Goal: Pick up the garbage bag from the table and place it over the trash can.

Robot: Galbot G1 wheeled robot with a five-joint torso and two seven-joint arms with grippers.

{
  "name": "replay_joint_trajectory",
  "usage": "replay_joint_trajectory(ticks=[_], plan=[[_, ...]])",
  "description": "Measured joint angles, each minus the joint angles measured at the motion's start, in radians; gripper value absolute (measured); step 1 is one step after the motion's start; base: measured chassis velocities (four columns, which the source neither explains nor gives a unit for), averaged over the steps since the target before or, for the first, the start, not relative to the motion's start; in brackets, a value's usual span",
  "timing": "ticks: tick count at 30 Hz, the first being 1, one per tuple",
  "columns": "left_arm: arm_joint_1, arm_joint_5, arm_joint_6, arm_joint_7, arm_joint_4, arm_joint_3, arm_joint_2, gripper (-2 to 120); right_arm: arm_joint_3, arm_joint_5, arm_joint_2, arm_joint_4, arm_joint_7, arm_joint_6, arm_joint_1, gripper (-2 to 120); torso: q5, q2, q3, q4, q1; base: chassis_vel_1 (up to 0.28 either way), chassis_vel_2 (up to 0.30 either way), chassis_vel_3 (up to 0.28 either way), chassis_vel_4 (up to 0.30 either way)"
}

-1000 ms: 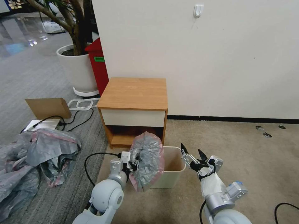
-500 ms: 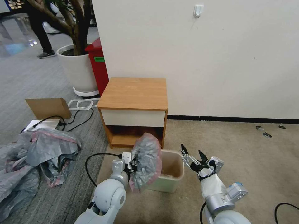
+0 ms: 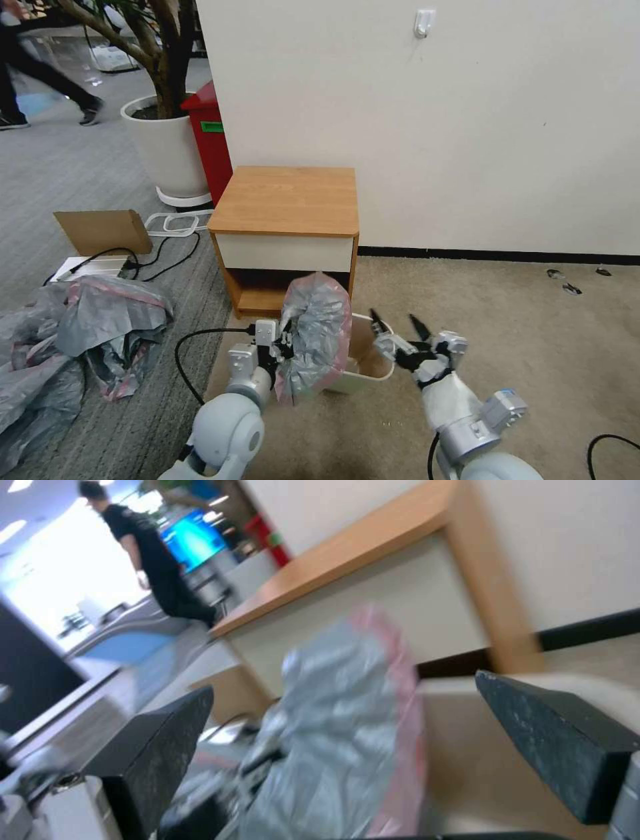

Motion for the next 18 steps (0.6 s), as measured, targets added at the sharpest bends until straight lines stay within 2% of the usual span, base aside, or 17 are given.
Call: replay_joint_trajectory(ticks=[3, 5, 10, 15, 18], plan=[[0.016, -0.002, -0.013, 0.025, -0.026, -0.011, 0.005, 9, -0.027, 0.000, 0.000, -0.001, 0.016, -0.025, 0.029, 100, 0.0000, 0.000, 0.000, 0.0000, 0.000, 0.000, 0.000, 0.000, 0.000], [0.034, -0.002, -0.032, 0.054, -0.046, -0.024, 0.008, 9, -0.060, 0.000, 0.005, -0.014, 0.094, -0.061, 0.082, 100, 0.0001, 0.000, 0.000, 0.0002, 0.000, 0.000, 0.000, 0.000, 0.000], [0.047, -0.001, -0.041, 0.069, -0.061, -0.029, -0.001, 9, -0.060, 0.027, 0.013, -0.024, 0.182, -0.117, 0.132, 100, 0.0001, 0.000, 0.000, 0.0001, 0.000, 0.000, 0.000, 0.000, 0.000], [0.051, -0.001, -0.041, 0.075, -0.068, -0.027, -0.003, 9, -0.046, 0.085, 0.012, -0.031, 0.194, -0.161, 0.146, 100, 0.0000, 0.000, 0.000, 0.0000, 0.000, 0.000, 0.000, 0.000, 0.000], [0.051, -0.001, -0.041, 0.080, -0.068, -0.027, -0.004, 9, -0.032, 0.165, 0.012, -0.043, 0.185, -0.197, 0.154, 99, 0.0000, 0.000, 0.000, 0.0000, 0.000, 0.000, 0.000, 0.000, 0.000]])
